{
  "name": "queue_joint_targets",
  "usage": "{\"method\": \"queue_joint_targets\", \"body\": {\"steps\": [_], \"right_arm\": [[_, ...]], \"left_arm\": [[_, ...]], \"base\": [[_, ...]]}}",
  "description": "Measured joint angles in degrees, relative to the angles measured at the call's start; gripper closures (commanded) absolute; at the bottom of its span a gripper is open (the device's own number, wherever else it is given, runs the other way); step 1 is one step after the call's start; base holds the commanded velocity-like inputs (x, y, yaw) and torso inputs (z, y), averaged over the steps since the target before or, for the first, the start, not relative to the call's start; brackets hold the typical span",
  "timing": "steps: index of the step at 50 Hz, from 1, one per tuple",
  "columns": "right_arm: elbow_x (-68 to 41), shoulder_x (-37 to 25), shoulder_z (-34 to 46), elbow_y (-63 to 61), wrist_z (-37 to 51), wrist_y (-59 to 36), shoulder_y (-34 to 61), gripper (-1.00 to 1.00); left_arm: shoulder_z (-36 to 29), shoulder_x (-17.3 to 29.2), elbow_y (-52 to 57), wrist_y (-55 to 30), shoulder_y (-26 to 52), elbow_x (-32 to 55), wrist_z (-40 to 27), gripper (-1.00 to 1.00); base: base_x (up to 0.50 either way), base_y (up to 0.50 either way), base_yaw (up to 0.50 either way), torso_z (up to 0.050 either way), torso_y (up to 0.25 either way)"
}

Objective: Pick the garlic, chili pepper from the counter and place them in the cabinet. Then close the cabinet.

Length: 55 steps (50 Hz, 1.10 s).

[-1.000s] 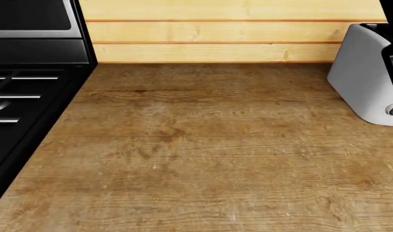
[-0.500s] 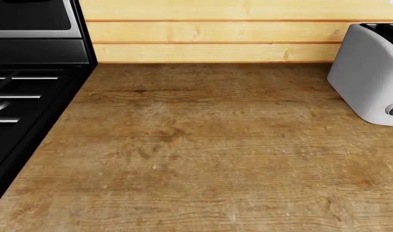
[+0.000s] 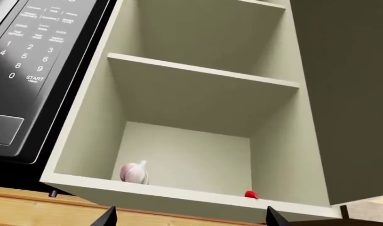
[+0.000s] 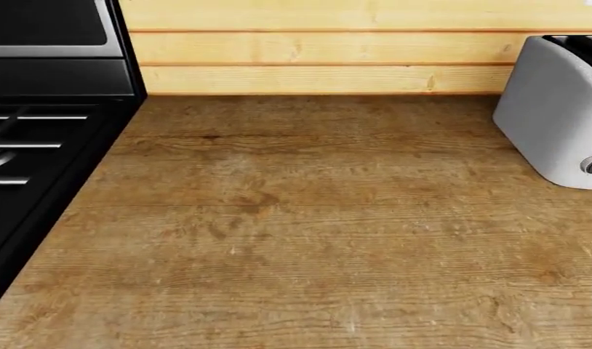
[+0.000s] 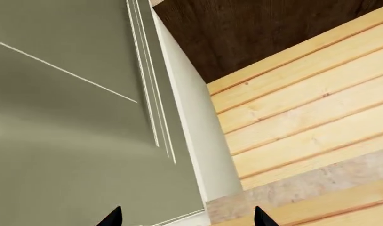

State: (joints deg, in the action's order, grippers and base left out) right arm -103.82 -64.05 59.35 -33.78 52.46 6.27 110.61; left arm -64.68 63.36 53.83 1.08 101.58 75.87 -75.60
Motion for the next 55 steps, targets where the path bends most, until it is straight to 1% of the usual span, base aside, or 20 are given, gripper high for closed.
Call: {"method": "queue_joint_targets", "body": {"steps": [9,14,21,36,46,55], "right_arm": [[-2.8,2.1,-1.7,2.9,-0.4,-1.9,3.9,-1.00],[-3.4,4.5,-1.7,5.2,-0.8,-3.7,6.0,-1.00],[-2.3,10.1,0.1,11.1,-2.6,-7.8,8.5,-1.00],[4.9,23.5,5.3,27.5,-8.2,-18.5,14.0,-1.00],[10.7,31.2,8.0,35.9,-12.5,-24.1,16.8,-1.00],[15.4,36.7,9.9,41.7,-14.7,-27.7,18.6,-1.00]], "left_arm": [[0.4,0.3,0.1,0.0,0.1,0.5,0.1,-1.00],[0.6,0.5,0.2,0.0,0.2,0.7,0.1,-1.00],[1.0,1.2,0.3,0.4,-0.1,0.8,0.2,-1.00],[1.5,2.9,0.4,2.0,-1.6,0.1,0.8,-1.00],[2.0,4.5,0.5,2.9,-2.1,0.2,1.2,-1.00],[2.6,5.9,0.6,3.5,-2.3,0.5,1.6,-1.00]], "base": [[0.00,0.00,0.00,0.000,0.000],[0.00,0.00,0.00,0.000,0.000],[0.00,0.00,0.00,0.000,0.000],[0.00,0.00,0.00,0.000,0.000],[0.00,0.00,0.00,0.001,0.000],[0.00,0.00,0.00,0.000,0.000]]}}
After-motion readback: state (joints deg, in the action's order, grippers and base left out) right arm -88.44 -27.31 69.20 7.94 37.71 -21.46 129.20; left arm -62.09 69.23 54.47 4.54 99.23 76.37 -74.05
